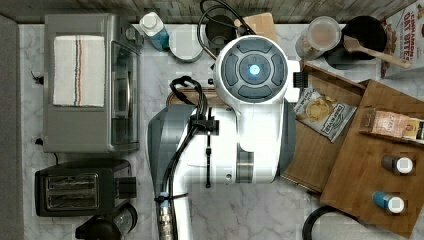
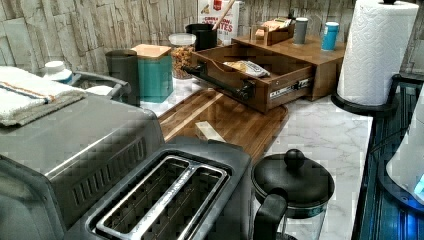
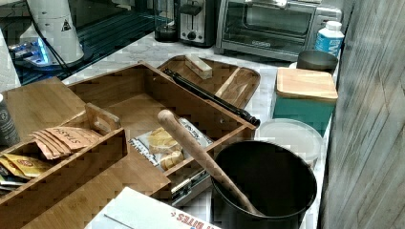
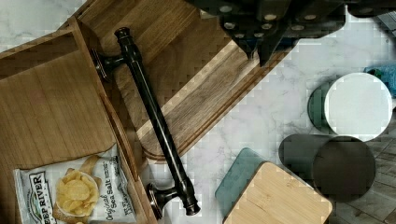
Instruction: Close the drawer.
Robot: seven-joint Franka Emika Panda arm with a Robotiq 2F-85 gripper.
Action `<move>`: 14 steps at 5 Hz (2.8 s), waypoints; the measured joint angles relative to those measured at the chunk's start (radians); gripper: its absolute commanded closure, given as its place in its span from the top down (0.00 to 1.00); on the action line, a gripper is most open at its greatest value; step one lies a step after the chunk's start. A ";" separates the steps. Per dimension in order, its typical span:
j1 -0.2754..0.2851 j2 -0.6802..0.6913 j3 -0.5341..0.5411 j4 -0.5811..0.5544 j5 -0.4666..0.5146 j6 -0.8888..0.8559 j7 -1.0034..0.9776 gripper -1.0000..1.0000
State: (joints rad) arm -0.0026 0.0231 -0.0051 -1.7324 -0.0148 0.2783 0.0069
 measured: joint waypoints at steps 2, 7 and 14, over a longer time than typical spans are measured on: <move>0.000 0.008 0.000 -0.008 0.000 0.015 0.000 0.00; 0.021 0.161 -0.013 -0.219 -0.153 0.303 -0.107 0.00; 0.018 0.333 -0.028 -0.182 -0.170 0.447 -0.169 0.00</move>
State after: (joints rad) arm 0.0153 0.3562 -0.0329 -1.9141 -0.1852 0.7251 -0.1616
